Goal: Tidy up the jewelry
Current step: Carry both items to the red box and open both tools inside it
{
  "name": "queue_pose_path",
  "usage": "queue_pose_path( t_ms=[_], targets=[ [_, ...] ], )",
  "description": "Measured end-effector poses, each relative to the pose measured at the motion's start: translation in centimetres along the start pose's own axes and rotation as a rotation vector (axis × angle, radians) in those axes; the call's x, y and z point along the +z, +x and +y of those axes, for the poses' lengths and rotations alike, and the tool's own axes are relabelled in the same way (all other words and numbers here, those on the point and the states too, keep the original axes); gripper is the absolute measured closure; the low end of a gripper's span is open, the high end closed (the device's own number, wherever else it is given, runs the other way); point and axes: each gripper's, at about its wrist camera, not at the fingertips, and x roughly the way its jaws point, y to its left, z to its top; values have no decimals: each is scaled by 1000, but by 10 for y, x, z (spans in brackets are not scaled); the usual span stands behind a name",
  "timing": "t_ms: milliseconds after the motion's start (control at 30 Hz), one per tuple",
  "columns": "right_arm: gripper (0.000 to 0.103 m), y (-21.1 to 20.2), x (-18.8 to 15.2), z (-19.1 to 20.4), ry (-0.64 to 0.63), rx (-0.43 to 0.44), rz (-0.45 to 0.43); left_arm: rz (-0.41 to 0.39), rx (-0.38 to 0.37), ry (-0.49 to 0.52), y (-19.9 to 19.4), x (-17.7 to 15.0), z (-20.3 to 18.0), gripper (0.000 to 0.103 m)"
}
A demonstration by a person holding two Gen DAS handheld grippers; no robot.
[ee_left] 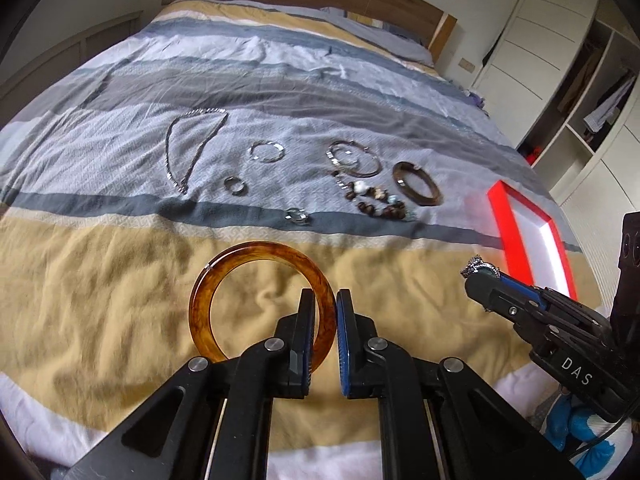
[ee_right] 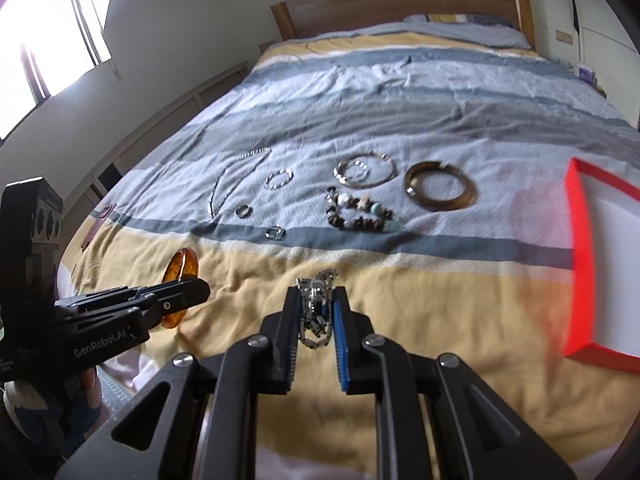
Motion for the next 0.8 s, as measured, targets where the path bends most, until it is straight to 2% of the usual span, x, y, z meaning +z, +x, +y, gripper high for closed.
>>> queue_pose_path(
  t_ms=[167, 333, 567, 700, 800],
  targets=[
    [89, -42, -3, -27, 17, -50, -46, -18, -43, 59, -12, 4, -42, 93],
    [89, -87, -9, -84, 66, -147, -87, -2, -108, 153, -4, 10, -105, 93],
    [89, -129, -19, -184, 136, -291, -91, 38, -251, 299, 32, 29, -220, 93],
    [89, -131, -26, -225, 159, -317, -65, 78, -316, 364, 66, 37, -279, 93],
    [89, -127, -33, -248, 162, -311, -40, 131, -327, 390, 99, 36, -310, 93]
  ],
)
